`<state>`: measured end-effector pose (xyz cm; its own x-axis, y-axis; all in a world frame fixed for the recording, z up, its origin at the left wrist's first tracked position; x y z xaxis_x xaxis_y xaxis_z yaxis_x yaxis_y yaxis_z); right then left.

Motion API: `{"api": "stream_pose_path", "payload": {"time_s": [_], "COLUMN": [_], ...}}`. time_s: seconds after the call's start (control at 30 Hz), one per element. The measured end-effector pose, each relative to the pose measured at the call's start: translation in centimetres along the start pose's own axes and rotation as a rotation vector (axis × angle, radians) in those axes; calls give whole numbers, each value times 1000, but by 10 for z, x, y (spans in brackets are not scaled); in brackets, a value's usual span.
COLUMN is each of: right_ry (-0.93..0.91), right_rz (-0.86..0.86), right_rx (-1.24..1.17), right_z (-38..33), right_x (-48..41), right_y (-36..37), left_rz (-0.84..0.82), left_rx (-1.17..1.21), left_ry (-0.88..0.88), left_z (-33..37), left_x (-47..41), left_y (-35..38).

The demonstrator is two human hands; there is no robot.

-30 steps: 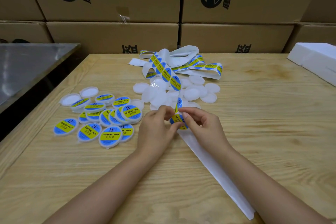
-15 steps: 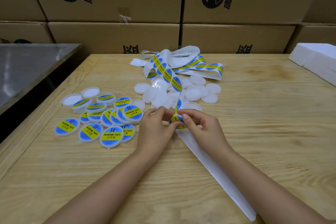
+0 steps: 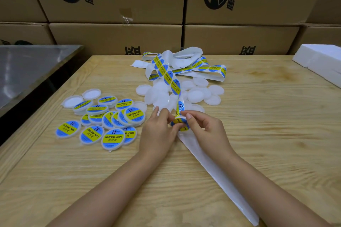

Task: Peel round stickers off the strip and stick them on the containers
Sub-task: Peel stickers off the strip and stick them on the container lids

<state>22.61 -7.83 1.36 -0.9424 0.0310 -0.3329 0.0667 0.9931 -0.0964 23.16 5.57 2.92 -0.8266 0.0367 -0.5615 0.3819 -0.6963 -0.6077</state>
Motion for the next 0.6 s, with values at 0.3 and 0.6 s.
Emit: {"api": "stream_pose_path", "payload": {"time_s": [0.3,0.6], "right_ry": [31,198], "right_rz": [95,334], "right_rx": [-21,7], "right_z": [7,29], "right_x": [-4,-13], "right_y": [-11,-56], "left_rz": [56,-20], "left_rx": [-150,163], "left_ry": [247,282], "left_z": [17,19], "left_x": [2,5], "left_y": [-2,-2]}}
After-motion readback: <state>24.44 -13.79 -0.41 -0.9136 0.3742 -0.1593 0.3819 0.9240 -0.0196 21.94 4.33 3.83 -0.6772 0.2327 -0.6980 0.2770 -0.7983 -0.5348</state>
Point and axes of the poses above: each hand's wrist, its own x-axis away from the middle knuckle, its own y-axis out of the palm, z = x × y, the point moved 8 cm from there along -x, towards the middle knuckle, and after that the axes turned 5 degrees about -x, right-handed, at the moved point
